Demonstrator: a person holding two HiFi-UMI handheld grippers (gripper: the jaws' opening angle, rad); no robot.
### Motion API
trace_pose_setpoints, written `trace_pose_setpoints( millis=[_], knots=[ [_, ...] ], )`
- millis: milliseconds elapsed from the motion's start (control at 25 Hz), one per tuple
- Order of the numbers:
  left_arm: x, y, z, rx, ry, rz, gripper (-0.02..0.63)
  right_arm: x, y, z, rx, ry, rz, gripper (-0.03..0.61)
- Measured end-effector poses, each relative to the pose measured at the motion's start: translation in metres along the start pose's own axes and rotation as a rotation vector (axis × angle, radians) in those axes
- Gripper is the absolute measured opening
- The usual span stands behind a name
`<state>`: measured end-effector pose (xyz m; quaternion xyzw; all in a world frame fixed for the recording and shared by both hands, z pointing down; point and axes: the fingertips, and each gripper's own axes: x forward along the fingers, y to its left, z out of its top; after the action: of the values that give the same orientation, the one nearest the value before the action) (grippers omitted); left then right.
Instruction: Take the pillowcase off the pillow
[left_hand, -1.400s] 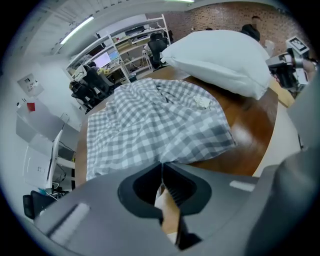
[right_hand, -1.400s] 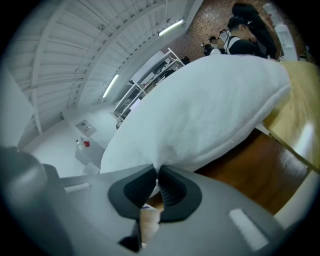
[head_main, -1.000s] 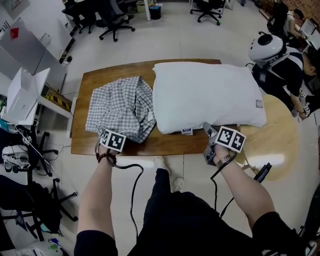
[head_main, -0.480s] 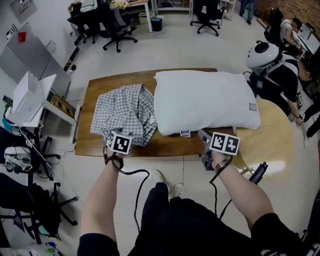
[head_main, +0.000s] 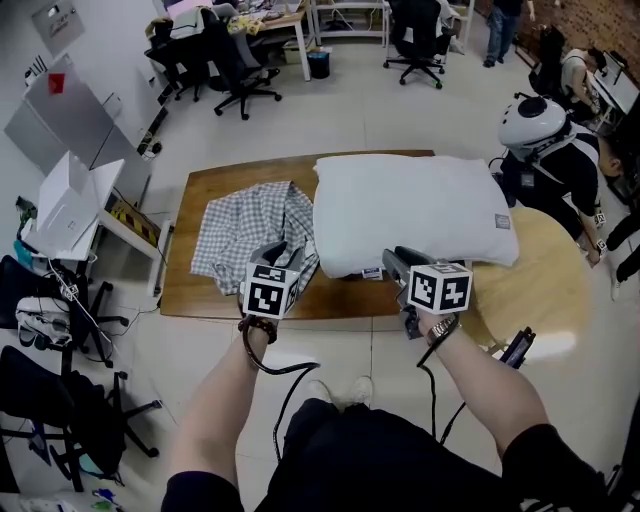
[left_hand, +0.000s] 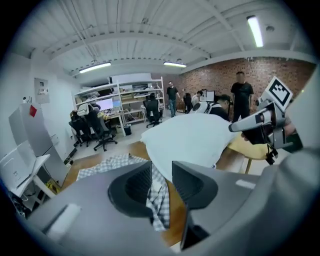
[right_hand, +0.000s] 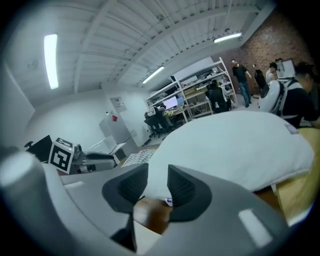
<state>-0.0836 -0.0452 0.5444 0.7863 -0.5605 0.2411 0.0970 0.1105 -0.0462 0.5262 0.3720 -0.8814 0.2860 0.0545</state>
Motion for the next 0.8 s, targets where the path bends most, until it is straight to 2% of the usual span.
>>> trace_pose_setpoints(
  millis=[240,560,800],
  knots=[
    [-0.02,-0.027,0.046,-0.01,-0.138,-0.041,0.099,-0.006,0.034,0.027,-0.129,-0.059,0.039,0.101],
    [-0.041,-0.041,0.076,-0.014,-0.244,-0.057,0.009,-0.009,0.072,0.045,-0.279,-0.117,0.069,0.008],
    [-0.064,-0.048,0.093,-0.016,-0.299,-0.081,0.005,-0.014,0.098,0.053,-0.337,-0.156,0.057,0.002]
  ],
)
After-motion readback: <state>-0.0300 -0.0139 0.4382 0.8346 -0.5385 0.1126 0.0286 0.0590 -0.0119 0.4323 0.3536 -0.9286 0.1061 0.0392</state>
